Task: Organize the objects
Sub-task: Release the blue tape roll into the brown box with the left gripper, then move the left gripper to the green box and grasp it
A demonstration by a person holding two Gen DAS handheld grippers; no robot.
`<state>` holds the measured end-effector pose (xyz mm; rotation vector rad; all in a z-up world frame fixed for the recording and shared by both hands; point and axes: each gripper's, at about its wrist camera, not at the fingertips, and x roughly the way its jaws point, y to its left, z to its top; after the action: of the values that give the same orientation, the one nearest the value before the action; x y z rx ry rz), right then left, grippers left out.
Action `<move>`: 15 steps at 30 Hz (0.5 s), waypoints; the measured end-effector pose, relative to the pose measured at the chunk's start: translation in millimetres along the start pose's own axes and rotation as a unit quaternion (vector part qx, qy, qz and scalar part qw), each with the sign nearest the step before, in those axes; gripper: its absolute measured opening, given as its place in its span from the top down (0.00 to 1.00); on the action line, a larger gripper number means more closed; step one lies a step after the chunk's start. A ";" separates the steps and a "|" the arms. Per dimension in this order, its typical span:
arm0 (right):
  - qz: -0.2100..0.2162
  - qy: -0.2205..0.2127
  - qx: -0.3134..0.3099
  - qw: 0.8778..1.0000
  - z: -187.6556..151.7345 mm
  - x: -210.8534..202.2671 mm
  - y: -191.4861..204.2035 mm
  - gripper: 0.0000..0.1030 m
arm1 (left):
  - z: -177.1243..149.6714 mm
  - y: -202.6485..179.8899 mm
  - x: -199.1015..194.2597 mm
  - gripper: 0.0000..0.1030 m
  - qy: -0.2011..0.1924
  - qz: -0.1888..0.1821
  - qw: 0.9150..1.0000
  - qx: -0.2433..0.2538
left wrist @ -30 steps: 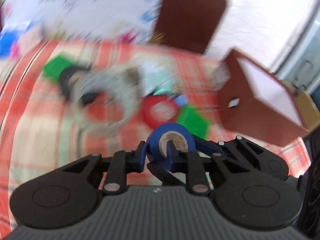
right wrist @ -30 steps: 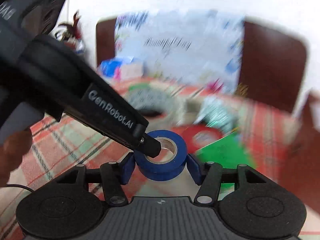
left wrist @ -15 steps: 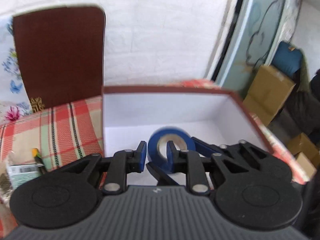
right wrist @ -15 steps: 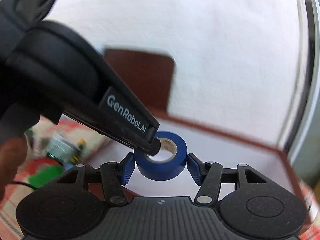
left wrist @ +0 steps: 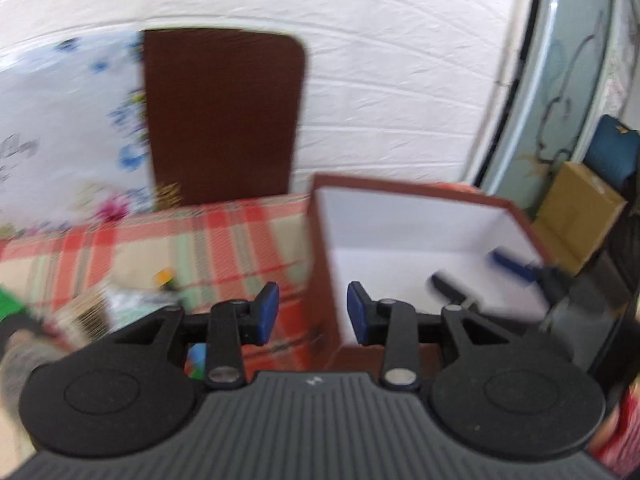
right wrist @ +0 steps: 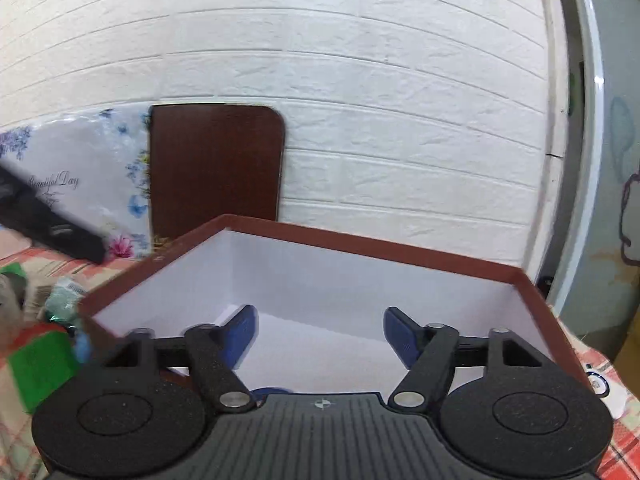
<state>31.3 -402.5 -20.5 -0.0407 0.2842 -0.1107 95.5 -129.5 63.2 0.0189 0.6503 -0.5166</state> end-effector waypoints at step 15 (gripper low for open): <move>0.040 -0.084 -0.050 0.994 25.8 -51.9 35.5 0.12 | -84.6 98.6 -58.6 0.59 0.048 0.123 0.989 -0.059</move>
<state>-7.3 -360.6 16.7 -0.1379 0.1234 -0.0125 53.3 -1.9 15.7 0.0119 0.7599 -0.2387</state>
